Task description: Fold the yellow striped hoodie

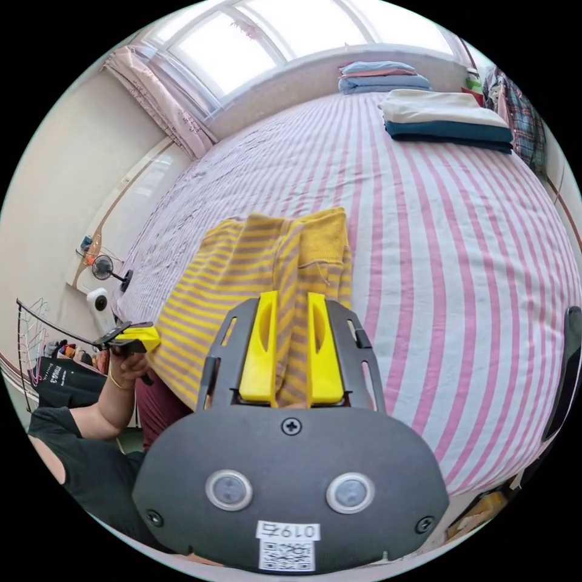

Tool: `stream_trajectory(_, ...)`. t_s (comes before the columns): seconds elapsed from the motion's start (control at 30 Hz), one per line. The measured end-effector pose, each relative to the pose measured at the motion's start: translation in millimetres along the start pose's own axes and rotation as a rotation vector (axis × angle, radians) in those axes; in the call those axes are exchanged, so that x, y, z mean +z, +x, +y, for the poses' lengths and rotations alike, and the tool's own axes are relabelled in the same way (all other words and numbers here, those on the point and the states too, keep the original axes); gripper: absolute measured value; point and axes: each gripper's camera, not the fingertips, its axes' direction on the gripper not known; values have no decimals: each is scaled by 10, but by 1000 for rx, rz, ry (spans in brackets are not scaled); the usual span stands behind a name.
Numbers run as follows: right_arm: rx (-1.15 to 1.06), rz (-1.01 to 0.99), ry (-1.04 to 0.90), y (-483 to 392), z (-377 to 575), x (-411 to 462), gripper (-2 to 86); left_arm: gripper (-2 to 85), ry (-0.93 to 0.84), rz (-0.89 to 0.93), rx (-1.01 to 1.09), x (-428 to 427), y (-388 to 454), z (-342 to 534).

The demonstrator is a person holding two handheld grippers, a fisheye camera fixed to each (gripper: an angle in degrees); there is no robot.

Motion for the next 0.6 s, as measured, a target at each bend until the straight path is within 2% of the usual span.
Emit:
stream_trajectory(0.07,-6,-2,9,144,-154,-81,10,9,-13,-29,17,45,79,11)
stream_trajectory(0.2,25,-2,48,401,-344,-291,-2,8,-60,-134,67,166,311,10)
stream_trajectory(0.43,1,2,-19,693,-697,-386,45,9,-95,-250,134,256,641,-61)
stream_trajectory(0.6,-74,71,8,688,-1042,-694,62,18,22,-317,194,44,883,-161)
